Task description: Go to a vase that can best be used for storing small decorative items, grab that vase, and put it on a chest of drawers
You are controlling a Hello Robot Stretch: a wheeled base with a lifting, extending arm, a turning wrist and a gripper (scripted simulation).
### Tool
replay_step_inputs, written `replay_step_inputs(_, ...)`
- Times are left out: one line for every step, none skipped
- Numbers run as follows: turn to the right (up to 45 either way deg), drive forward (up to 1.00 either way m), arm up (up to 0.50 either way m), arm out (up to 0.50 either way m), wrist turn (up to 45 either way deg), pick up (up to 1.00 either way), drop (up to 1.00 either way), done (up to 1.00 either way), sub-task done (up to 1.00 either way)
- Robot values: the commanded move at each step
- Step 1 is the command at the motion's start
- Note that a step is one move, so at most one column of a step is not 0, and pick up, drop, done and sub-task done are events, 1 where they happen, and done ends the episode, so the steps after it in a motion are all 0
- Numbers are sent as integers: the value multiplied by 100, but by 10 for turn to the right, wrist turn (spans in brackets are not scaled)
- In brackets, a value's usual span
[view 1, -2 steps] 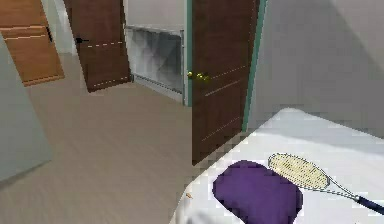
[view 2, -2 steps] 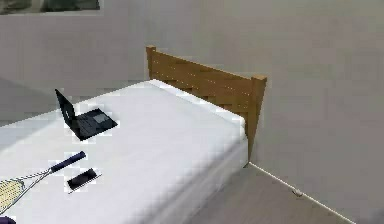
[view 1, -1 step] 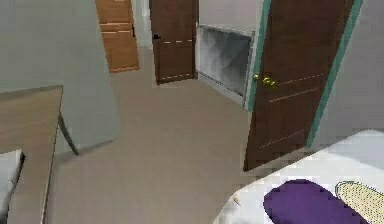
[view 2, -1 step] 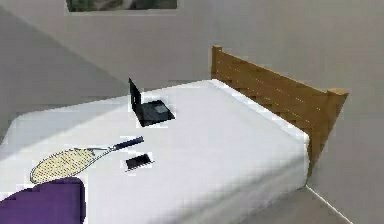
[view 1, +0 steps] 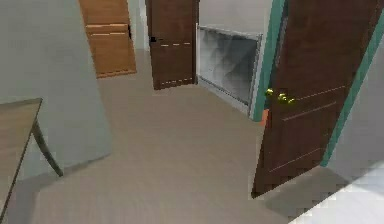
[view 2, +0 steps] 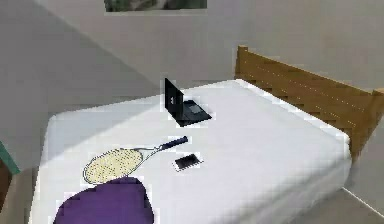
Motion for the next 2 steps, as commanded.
replay_step_inputs(-150, 0, 0, 0, 0, 0, 0, 0, 0)
replay_step_inputs(0, 100, 0, 0, 0, 0, 0, 0, 0)
